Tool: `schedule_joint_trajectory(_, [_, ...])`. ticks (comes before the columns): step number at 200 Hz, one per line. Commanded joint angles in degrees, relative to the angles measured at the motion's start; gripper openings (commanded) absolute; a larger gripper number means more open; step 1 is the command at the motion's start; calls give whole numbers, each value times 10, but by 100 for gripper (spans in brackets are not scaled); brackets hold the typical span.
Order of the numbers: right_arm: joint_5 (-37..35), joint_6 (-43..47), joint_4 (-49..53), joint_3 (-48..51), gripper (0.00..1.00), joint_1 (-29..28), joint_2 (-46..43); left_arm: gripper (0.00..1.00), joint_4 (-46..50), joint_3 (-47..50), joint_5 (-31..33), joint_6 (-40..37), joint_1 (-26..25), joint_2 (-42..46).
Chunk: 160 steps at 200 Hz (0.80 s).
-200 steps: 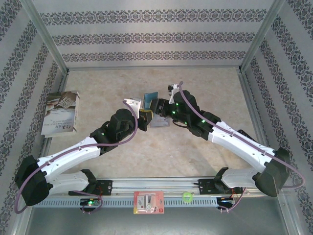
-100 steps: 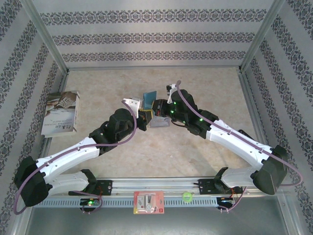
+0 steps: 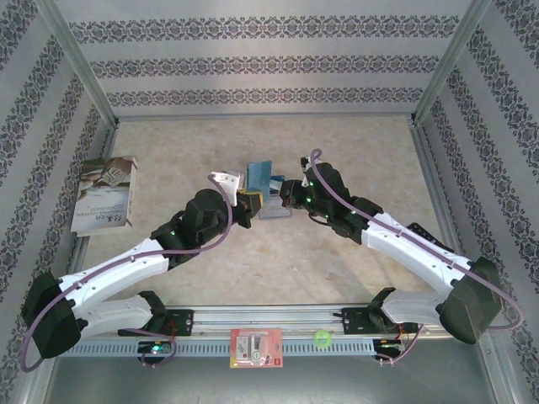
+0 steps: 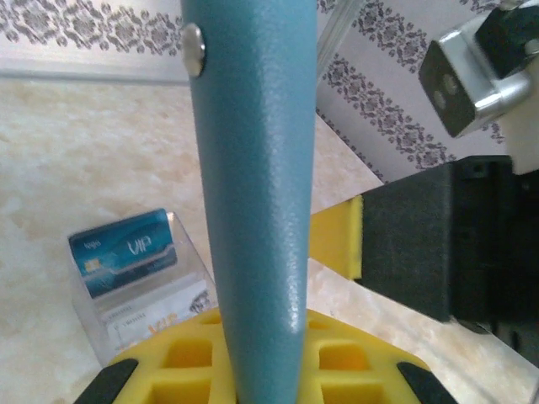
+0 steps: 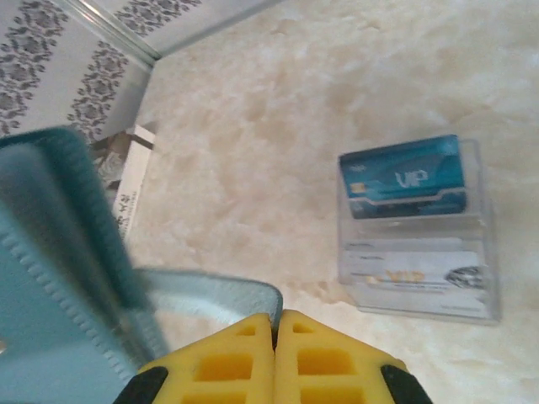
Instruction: Take the credit cards out of the card holder
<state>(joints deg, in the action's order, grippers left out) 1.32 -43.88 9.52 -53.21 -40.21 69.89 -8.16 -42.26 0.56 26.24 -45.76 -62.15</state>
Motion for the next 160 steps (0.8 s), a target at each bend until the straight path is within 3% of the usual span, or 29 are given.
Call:
schedule_joint_trajectory(1, [5, 23, 16, 22, 0, 8, -27, 0, -36, 21, -30, 39, 4, 15])
schedule_joint_trajectory(51, [106, 83, 59, 65, 0, 22, -81, 0, -25, 80, -143, 118, 5, 12])
schedule_joint_trajectory(95, [114, 62, 67, 135, 0, -16, -118, 4, -63, 150, -175, 183, -28, -23])
schedule_joint_trajectory(129, [99, 46, 62, 173, 0, -44, -120, 18, -71, 174, -187, 213, -33, -44])
schedule_joint_trajectory(160, [89, 34, 47, 196, 0, -52, -119, 30, -58, 158, -223, 234, -26, -114])
